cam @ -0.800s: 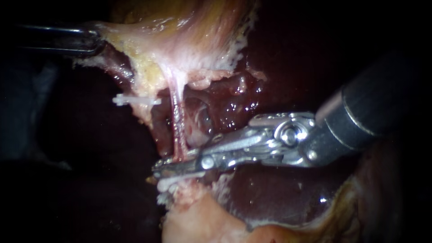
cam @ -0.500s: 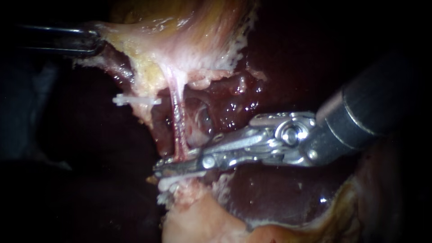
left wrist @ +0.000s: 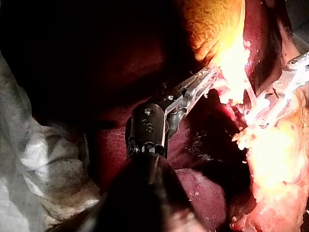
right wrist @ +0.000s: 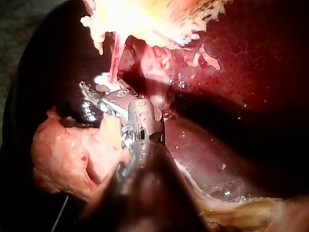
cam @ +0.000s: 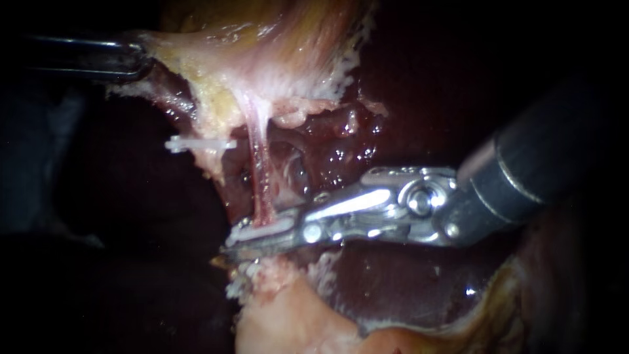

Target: Going back second clip right tube

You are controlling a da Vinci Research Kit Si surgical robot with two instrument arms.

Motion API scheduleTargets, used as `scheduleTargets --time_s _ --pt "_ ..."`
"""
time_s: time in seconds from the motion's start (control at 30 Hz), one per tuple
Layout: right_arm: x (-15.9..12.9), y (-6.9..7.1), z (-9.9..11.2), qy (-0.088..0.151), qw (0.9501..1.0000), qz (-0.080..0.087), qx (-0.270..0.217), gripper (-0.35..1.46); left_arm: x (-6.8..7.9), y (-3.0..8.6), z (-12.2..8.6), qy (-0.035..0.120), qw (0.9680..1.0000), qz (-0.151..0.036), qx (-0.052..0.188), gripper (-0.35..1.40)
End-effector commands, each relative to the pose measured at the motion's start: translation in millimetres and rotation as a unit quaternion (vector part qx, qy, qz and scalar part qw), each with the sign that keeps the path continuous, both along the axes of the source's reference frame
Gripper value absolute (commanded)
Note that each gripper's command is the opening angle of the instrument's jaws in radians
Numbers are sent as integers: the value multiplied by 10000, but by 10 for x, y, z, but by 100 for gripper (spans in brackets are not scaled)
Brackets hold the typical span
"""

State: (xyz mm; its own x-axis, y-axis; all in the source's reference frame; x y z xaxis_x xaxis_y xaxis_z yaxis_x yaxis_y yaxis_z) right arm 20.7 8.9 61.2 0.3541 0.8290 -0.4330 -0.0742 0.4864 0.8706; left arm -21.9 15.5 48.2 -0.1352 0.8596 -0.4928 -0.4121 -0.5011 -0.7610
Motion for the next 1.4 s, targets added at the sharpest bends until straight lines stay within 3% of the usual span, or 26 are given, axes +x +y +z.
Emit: scheduleTargets --time_s 0.03,0.13,0.27,0.47,0.9,1.2,1.4 --pt "1 -1 3 56 9998 -65 -175 43 0 0 0 1 10000 0 1 -35" --pt "0 -4 11 131 9978 -124 -636 46 0 0 0 1 10000 0 1 -35" --pt "-7 -2 18 136 9894 -93 -1441 50 0 0 0 0 10000 0 1 -35" --pt "-47 2 15 173 9806 -146 -1947 50 2 0 0 -1 10000 4 1 -35" --pt "-137 24 -15 385 9687 -381 -2421 49 2 0 0 -1 10000 4 1 -35" --pt "-151 23 -16 432 9649 -436 -2555 49 -1 -2 2 5 10000 -3 -8 -35" --pt "-152 23 -16 441 9641 -446 -2581 49 -13 -6 16 36 10000 -37 -49 -35"
